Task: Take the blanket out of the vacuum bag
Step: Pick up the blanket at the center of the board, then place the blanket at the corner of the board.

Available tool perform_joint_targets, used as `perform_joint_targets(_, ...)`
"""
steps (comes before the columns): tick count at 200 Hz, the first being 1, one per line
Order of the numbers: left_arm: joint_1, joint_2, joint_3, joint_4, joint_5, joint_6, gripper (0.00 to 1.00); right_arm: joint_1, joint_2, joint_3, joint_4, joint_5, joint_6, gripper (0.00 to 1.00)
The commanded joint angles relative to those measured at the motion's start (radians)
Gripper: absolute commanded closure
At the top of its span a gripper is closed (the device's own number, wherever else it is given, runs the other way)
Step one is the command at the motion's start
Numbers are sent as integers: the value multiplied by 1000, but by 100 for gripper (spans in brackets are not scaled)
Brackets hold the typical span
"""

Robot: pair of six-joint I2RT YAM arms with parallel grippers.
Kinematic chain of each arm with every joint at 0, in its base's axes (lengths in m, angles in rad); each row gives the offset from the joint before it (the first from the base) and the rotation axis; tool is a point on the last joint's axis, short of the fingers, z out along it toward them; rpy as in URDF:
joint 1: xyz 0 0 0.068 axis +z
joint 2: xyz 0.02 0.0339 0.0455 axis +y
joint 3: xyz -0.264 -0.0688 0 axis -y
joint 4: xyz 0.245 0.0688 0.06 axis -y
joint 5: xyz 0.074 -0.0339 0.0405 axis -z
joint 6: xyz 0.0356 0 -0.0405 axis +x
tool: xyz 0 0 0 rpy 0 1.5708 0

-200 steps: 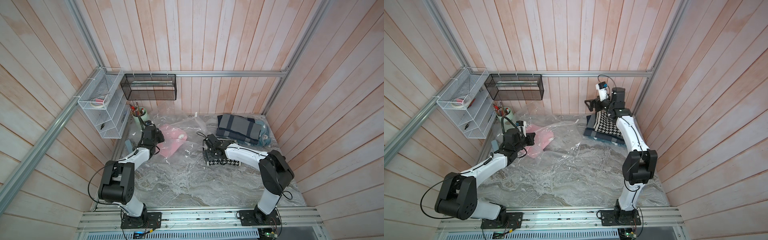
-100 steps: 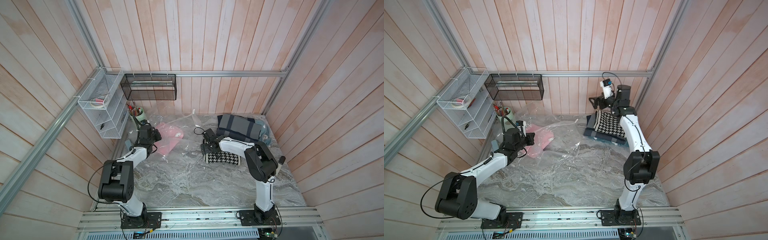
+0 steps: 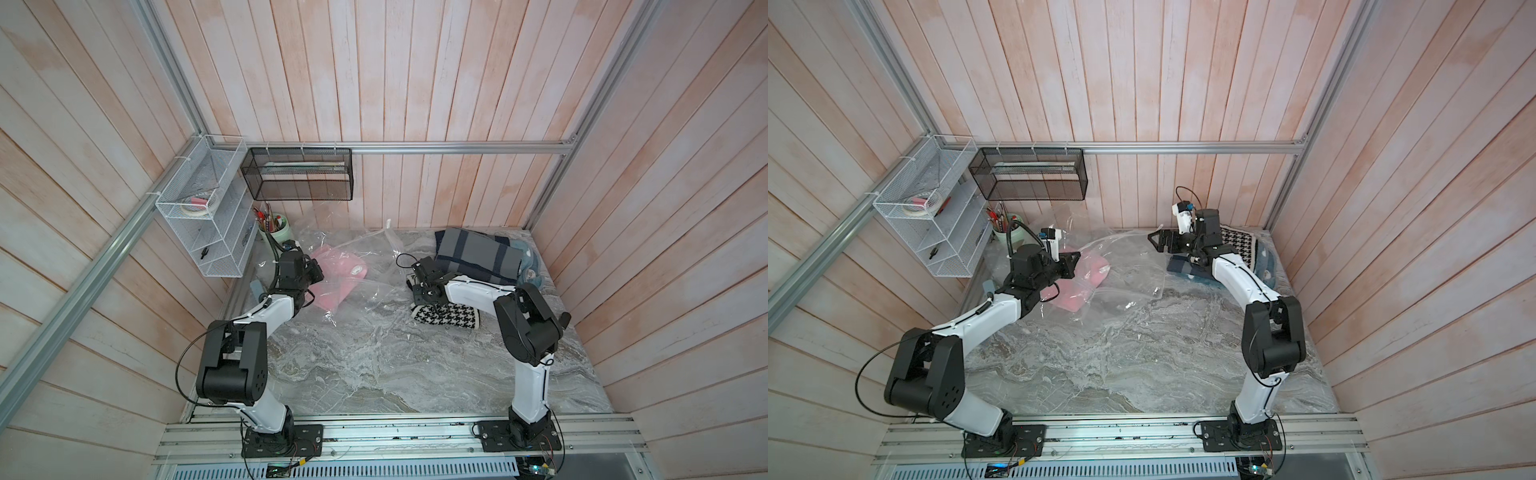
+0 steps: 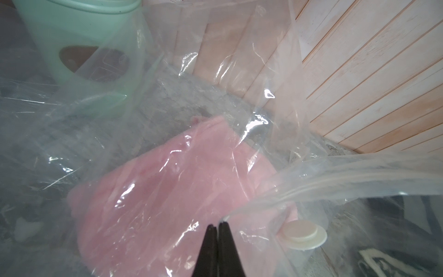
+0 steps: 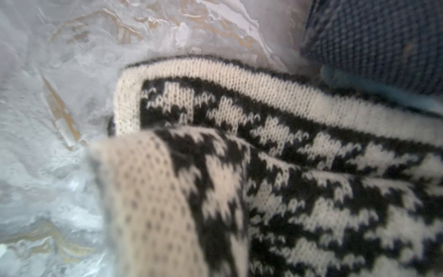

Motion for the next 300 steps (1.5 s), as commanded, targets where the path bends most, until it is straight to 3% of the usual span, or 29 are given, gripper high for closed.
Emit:
perform_joint_targets(1,4,-3,-20,15,-6,-8,100,-42,-86,-144,71,-254,64,100)
perform_joint_targets(41,4,10,-24,29,8,-16,100,-131,-344,-279,282,-595,150,100)
perform_joint_targets(66,4,13,-22,32,19,-18,100,-197,-510,-387,466,-757,283,100)
perform_joint_targets(103,-8,10,-25,41,32,-22,100,-375,-774,-494,672,-817,500,100)
perform_joint_targets(116,-26,13,-20,41,35,-22,100,-460,-842,-462,607,-811,503,100)
perform_joint_targets(136,-68,27,1,32,40,-14,100,-577,-891,-353,405,-772,402,100)
perform_joint_targets(160,-118,33,20,34,42,-7,100,-727,-885,-275,287,-780,341,100)
perform_joint_targets(204,-139,34,27,21,46,-4,100,-955,-818,-291,365,-824,360,100)
perform_joint_targets(300,-139,-8,5,-23,12,9,100,-947,-421,60,268,-555,39,100)
